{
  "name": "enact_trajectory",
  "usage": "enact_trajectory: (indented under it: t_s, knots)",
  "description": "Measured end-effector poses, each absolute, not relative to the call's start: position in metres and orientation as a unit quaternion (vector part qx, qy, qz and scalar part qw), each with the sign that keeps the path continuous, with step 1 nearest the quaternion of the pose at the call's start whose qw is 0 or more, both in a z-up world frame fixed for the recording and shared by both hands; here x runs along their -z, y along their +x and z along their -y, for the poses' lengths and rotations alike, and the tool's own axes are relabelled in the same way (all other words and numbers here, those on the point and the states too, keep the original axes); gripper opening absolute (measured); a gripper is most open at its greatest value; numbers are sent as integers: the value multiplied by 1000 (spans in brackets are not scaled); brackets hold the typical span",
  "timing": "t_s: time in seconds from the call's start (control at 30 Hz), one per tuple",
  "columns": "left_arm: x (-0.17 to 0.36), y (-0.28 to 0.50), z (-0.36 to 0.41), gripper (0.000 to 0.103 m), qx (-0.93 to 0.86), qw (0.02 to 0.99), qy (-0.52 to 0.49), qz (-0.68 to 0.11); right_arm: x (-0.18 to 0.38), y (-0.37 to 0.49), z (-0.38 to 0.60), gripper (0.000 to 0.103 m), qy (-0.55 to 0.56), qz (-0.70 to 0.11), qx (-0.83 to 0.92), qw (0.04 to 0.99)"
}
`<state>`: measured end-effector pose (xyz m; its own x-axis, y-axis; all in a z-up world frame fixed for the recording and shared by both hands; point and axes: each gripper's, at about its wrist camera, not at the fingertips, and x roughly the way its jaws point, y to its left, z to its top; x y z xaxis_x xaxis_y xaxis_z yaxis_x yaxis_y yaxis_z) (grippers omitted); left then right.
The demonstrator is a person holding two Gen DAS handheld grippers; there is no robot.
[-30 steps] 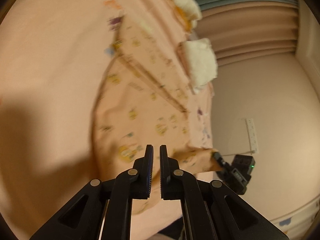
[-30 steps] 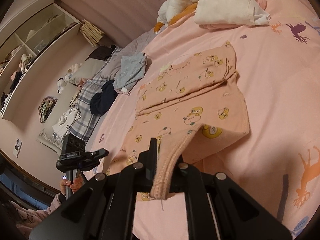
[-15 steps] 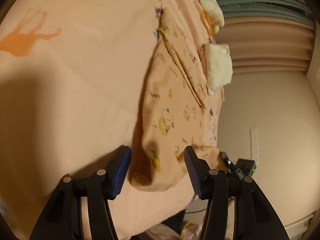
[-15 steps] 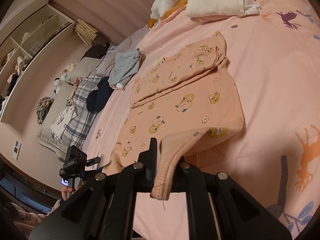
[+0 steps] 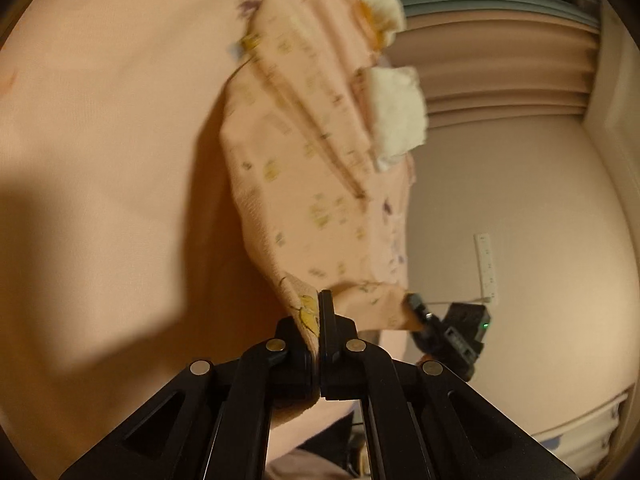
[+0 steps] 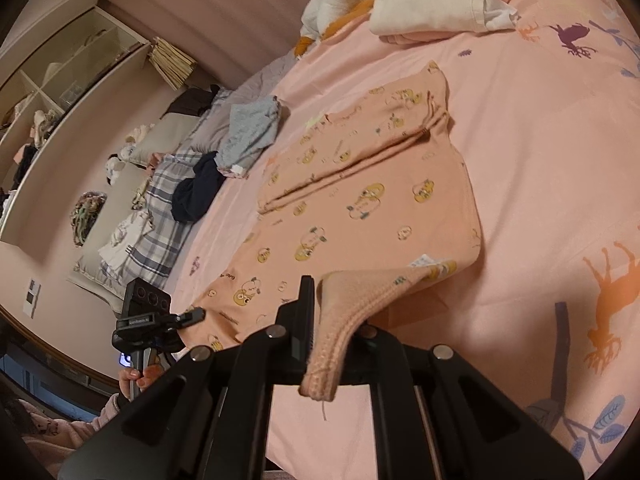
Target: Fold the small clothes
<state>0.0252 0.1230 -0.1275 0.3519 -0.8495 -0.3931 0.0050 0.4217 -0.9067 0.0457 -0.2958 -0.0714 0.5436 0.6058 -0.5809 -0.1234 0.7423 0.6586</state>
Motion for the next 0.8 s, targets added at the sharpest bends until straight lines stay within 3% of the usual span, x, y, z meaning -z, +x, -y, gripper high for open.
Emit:
enact_trajectory:
  t_s: [0.43,0.8]
  knots:
    - [60,88,-124,0,333,736,-429,-405,22,93,306,7,301,-340,-225,862]
    - [59,184,-134,0,305,744,-442,-397,20,183,324,7,322,-319,-188,871]
